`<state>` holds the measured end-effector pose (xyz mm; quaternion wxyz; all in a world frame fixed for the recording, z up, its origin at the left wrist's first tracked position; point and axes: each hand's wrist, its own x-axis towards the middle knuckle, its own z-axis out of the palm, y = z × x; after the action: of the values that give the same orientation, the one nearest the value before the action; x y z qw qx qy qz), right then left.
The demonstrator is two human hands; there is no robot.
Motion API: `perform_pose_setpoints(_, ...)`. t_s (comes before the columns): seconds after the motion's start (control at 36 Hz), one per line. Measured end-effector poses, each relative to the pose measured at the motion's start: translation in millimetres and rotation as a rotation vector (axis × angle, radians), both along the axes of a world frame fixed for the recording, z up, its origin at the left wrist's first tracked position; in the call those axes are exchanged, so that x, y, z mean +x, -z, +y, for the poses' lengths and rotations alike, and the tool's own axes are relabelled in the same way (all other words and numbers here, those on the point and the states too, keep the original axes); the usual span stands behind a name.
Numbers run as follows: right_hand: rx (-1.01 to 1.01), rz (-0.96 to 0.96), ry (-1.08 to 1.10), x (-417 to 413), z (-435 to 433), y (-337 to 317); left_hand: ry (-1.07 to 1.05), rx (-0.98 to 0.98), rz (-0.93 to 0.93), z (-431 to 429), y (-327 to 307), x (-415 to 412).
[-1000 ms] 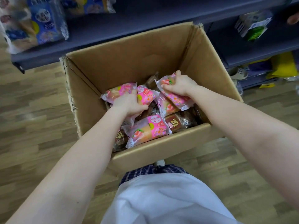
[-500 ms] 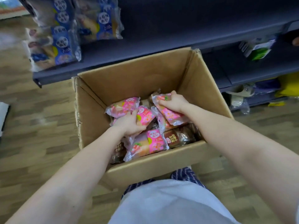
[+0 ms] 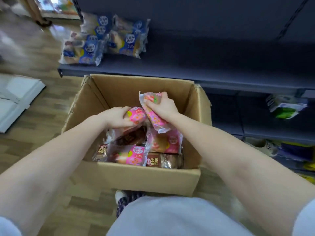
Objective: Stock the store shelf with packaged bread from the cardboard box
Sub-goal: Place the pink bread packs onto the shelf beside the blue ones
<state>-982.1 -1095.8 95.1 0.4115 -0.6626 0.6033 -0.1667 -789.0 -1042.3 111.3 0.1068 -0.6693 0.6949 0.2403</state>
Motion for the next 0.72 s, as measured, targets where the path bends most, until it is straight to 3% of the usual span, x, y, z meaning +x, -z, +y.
perform_pose_setpoints(0.25, -0.177, -0.138, -0.120, -2.5, -43.5, -68.6, -0.152, -0.180, 0.055, -8.2, -58.4, 16.0)
perform_pose_setpoints(0.47, -0.292, -0.181, 0.042, -11.5, -84.9, -122.0, -0.194, -0.360, 0.060, -51.8, -115.6, 13.8)
perform_pose_setpoints(0.64, -0.116, -0.034, 0.242, -41.5, -108.1, -114.5, -0.143, -0.323, -0.001, -94.2, -111.0, -25.3)
perform_pose_setpoints(0.72, -0.054, 0.030, 0.276, -56.6, -114.2, -101.9, -0.215, -0.339, -0.043, -114.1, -93.6, -43.7)
